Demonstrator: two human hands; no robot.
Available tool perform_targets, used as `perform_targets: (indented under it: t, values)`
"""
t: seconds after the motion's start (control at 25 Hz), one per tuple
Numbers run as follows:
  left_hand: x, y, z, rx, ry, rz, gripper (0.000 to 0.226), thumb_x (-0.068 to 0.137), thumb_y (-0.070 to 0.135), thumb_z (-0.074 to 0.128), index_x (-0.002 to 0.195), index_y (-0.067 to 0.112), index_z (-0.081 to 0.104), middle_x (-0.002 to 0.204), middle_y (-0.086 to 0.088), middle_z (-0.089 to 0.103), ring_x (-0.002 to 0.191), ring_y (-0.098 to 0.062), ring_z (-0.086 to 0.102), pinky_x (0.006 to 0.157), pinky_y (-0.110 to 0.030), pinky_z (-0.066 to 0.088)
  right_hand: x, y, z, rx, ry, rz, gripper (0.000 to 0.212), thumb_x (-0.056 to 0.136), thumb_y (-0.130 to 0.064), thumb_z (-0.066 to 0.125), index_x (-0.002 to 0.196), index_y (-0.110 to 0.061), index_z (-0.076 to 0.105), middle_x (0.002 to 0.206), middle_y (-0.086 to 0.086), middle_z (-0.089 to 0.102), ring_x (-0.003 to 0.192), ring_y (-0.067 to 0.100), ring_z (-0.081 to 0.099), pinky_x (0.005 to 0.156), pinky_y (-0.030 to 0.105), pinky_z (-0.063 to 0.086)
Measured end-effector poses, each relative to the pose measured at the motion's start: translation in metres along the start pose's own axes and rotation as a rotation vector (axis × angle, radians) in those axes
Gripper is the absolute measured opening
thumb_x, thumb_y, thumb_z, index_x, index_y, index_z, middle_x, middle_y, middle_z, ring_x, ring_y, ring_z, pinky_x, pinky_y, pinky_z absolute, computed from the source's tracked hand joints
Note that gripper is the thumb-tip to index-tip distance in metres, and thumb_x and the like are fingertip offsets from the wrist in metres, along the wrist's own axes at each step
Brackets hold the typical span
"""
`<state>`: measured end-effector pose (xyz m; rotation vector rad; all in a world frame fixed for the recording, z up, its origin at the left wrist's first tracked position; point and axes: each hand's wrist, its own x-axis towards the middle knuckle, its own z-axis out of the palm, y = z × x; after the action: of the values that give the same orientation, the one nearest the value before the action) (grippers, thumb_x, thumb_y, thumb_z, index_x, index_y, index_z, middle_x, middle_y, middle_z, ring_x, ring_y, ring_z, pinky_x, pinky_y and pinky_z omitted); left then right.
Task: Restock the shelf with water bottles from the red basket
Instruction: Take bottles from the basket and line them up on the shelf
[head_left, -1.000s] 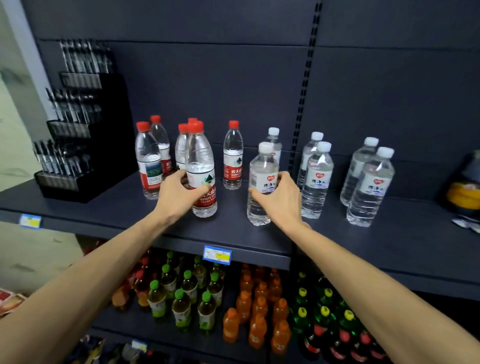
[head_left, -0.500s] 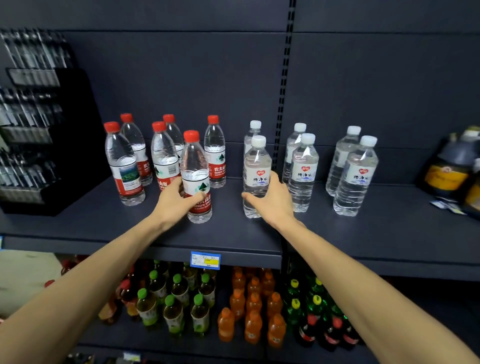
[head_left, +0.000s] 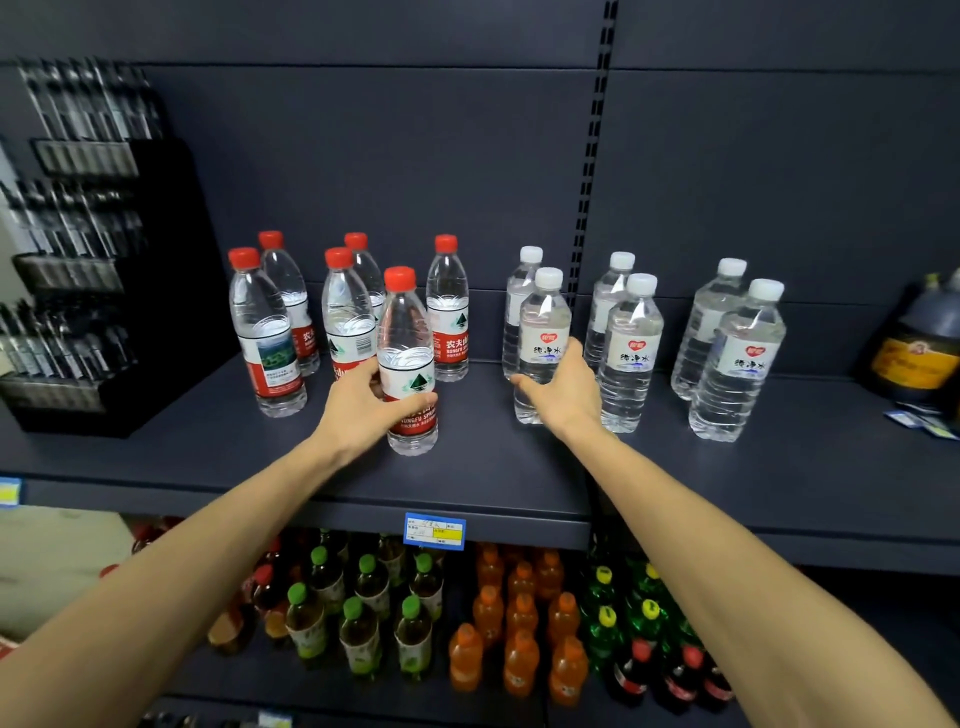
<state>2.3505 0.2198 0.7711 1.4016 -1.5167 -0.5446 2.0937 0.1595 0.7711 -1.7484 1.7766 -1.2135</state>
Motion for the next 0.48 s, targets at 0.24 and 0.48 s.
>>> perform_targets:
  t: [0.24,0.48]
  values:
    - [-0.010,-0.002,-0.024,0.063,0.014,-0.008,0.057,0.069,0.035,0.094,0.120,0.023,0.071,0.106,0.011,0.077,0.096,-0.002,0.072,0.091,-0.027,0.058,-0.041,-0.040,0.014,0.018,0.415,-0.413,0.069,0.091,-0.029,0.070,0.149,-0.006,0.042,0.152,0.010,0.044,0.141,0.026,0.040,0.117,0.036,0.034]
    - [-0.034,-0.006,-0.056,0.039,0.086,-0.017,0.055,0.071,0.027,0.093,0.122,0.020,0.072,0.107,0.011,0.077,0.097,0.004,0.071,0.088,-0.017,0.056,-0.071,-0.097,0.062,0.303,-0.174,-0.367,0.068,0.082,-0.065,0.068,0.135,-0.024,0.060,0.133,-0.009,0.062,0.124,0.009,0.055,0.106,0.035,0.047]
